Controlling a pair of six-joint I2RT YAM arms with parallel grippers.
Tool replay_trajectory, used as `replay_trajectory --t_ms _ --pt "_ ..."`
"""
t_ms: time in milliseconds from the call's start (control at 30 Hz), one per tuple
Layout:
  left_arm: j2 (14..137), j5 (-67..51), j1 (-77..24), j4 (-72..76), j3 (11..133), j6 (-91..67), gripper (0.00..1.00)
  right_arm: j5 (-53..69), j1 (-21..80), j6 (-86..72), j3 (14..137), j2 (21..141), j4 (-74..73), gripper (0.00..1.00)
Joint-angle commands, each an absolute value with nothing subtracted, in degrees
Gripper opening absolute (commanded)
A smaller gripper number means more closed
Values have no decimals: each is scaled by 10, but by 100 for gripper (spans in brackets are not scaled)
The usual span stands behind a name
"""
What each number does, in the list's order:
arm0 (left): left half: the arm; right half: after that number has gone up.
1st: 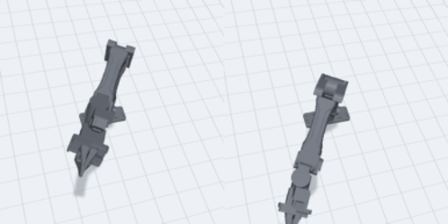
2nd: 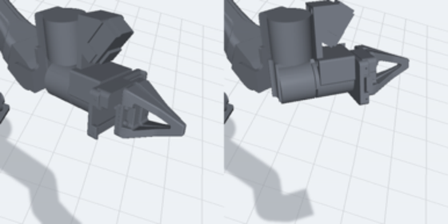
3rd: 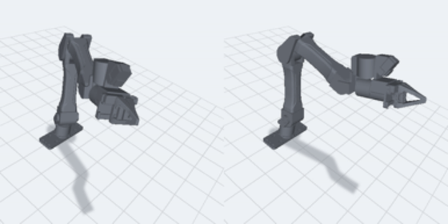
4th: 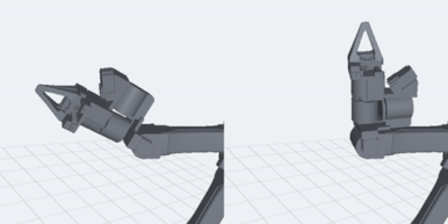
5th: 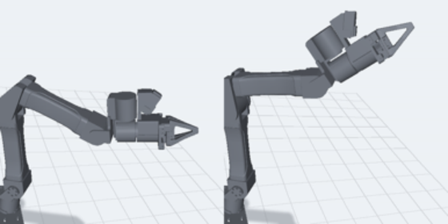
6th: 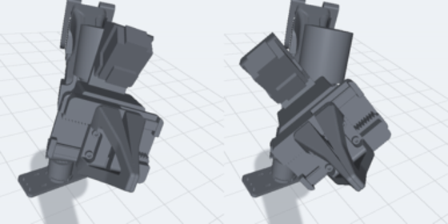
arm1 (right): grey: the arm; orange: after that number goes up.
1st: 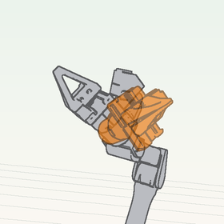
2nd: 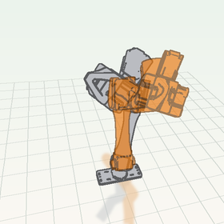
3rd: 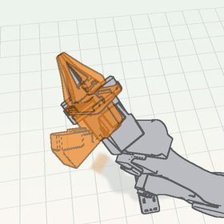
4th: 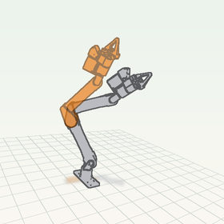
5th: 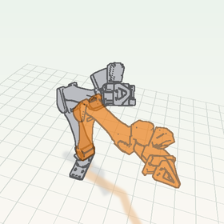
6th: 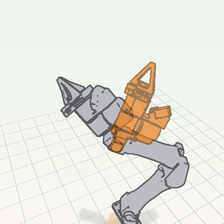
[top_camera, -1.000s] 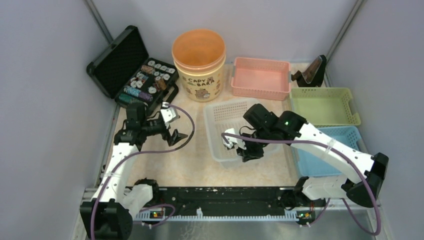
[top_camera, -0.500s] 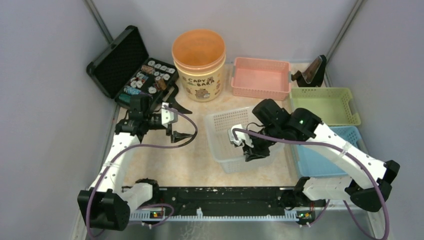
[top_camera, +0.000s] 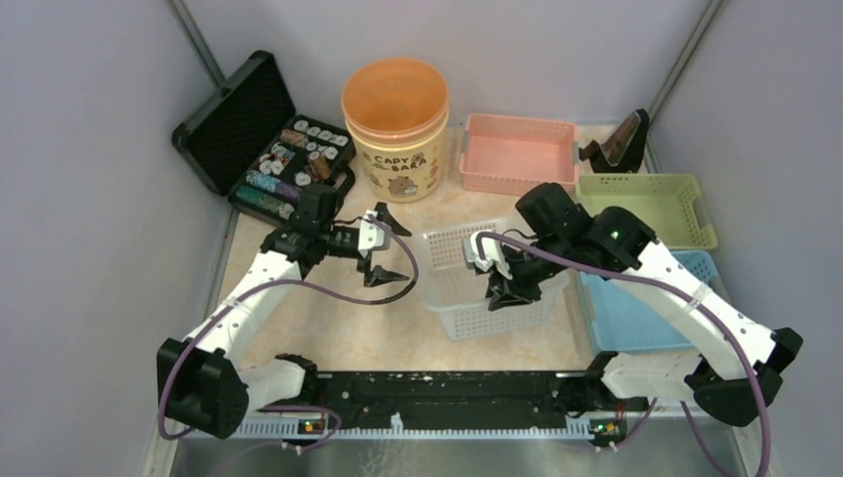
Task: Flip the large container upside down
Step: Turn the container upside down at the center of the board.
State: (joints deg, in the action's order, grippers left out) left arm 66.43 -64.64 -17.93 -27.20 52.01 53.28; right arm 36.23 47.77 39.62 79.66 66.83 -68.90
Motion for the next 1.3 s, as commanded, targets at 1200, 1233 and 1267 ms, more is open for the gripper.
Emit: replay_trajectory --t_ms 1200,1233,1267 --pt "716 -655 -234 -301 535 557 0 349 456 396 828 687 -676 7" --pt "719 -660 -234 -315 544 562 0 341 456 397 820 684 -670 10" --pt "722 -666 -234 -336 555 566 0 332 457 398 813 680 -666 12"
